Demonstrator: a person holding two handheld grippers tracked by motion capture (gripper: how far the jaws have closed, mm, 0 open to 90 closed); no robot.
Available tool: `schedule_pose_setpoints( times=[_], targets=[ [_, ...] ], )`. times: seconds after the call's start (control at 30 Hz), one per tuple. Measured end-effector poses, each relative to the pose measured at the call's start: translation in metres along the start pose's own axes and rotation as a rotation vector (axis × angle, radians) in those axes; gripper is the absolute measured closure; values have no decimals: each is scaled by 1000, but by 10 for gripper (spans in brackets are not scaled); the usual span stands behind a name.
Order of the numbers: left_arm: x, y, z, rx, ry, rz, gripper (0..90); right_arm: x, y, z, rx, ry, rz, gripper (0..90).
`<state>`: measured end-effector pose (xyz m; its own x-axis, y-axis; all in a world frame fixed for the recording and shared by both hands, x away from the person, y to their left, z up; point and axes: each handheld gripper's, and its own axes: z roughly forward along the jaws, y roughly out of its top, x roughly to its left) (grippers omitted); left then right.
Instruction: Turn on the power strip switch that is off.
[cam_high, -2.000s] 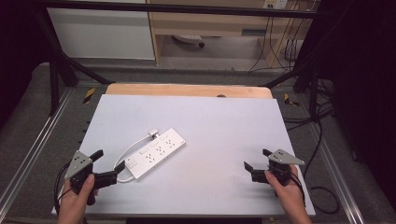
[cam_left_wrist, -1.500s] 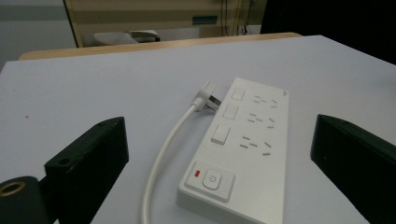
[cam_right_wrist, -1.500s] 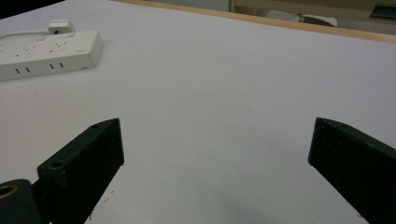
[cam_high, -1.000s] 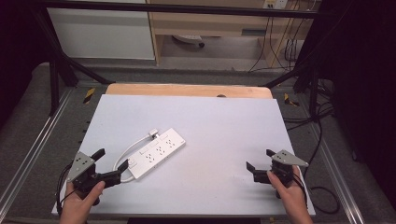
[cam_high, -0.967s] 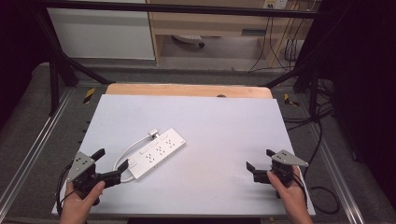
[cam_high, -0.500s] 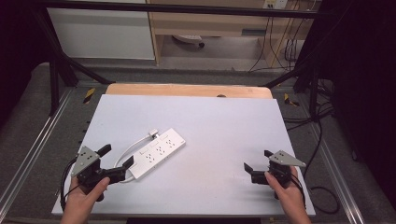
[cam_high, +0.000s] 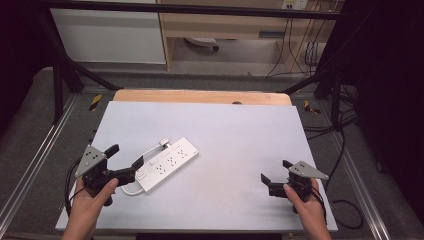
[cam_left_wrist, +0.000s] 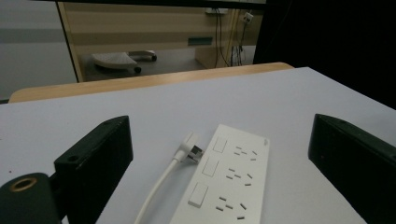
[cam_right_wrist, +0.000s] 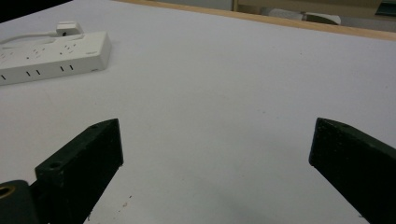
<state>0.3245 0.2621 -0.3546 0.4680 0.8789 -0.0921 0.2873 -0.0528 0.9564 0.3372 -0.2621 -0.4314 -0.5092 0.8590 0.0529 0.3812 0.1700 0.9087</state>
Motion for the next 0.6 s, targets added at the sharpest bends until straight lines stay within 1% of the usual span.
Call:
schedule_pose_setpoints(
  times=[0.1, 0.2, 0.27, 0.3, 0.4, 0.47, 0.53, 0.6],
  targets=[
    [0, 4, 4, 2, 4, -1, 66, 0, 0, 1, 3, 2, -2, 33],
    [-1, 9, 8, -3, 18, -2, 82, 1, 0, 0, 5, 1, -5, 30],
    [-2, 12, 10, -6, 21, -10, 82, 1, 0, 0, 3, -12, 0, 32],
    [-3, 14, 12, -9, 19, -15, 83, 1, 1, 0, 2, -14, 3, 32],
    [-5, 18, 16, -13, 15, -9, 83, 1, 1, 0, 0, -7, -2, 28],
    [-5, 19, 20, -25, 19, 0, 83, 2, 1, 1, 0, -7, -1, 29],
    [-4, 19, 25, -28, 26, -15, 85, 2, 1, 1, 1, -5, -2, 29],
    [-3, 18, 29, -25, 22, -8, 88, 2, 1, 0, 0, -4, 0, 29]
  ],
)
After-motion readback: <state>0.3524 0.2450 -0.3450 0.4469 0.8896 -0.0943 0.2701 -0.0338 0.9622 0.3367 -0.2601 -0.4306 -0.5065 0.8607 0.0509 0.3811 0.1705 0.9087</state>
